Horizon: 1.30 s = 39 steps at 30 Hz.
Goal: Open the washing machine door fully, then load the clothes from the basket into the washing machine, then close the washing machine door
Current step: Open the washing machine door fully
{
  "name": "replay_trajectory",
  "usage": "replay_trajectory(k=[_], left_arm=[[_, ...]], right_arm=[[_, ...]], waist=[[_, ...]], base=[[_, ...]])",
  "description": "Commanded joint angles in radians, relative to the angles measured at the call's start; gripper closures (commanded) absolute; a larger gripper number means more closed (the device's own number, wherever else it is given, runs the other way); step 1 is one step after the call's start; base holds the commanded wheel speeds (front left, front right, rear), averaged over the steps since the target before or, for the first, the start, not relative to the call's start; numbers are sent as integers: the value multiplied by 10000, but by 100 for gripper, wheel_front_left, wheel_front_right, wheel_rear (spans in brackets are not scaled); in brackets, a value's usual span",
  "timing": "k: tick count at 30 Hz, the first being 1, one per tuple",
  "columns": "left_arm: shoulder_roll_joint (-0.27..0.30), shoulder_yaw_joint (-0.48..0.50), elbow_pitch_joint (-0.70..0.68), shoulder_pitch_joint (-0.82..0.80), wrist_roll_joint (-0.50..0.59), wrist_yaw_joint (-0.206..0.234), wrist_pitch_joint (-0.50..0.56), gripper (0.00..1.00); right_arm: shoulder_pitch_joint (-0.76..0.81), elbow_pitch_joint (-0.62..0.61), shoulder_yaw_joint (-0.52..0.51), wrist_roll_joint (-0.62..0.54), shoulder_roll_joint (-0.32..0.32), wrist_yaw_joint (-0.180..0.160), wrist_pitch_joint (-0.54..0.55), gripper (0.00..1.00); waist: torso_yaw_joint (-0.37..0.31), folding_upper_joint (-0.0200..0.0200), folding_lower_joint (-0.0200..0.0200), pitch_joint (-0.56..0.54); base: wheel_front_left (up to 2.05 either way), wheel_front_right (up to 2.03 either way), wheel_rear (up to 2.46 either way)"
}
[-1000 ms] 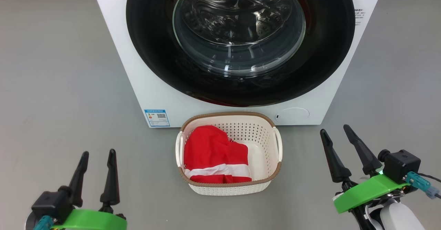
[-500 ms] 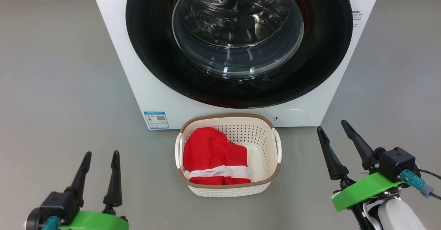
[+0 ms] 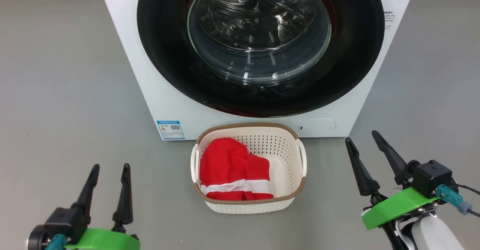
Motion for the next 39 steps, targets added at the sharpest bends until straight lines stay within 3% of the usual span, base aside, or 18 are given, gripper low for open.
replay_trajectory(k=[1, 25, 39], left_arm=[[172, 337, -207, -490, 81, -30, -124, 0], [209, 413, -160, -573, 434, -31, -124, 0], [178, 412, -78, -591, 480, -31, -124, 0]], right_arm=[[-318, -225, 187, -63, -66, 16, -120, 0], [-374, -227, 133, -36, -52, 16, -120, 0], [-382, -235, 95, -38, -15, 16, -120, 0]], waist=[[5, -1, -1, 14], [-13, -1, -1, 90], [-66, -1, -1, 129]], base=[[0, 0, 0], [2, 3, -6], [86, 86, -172]])
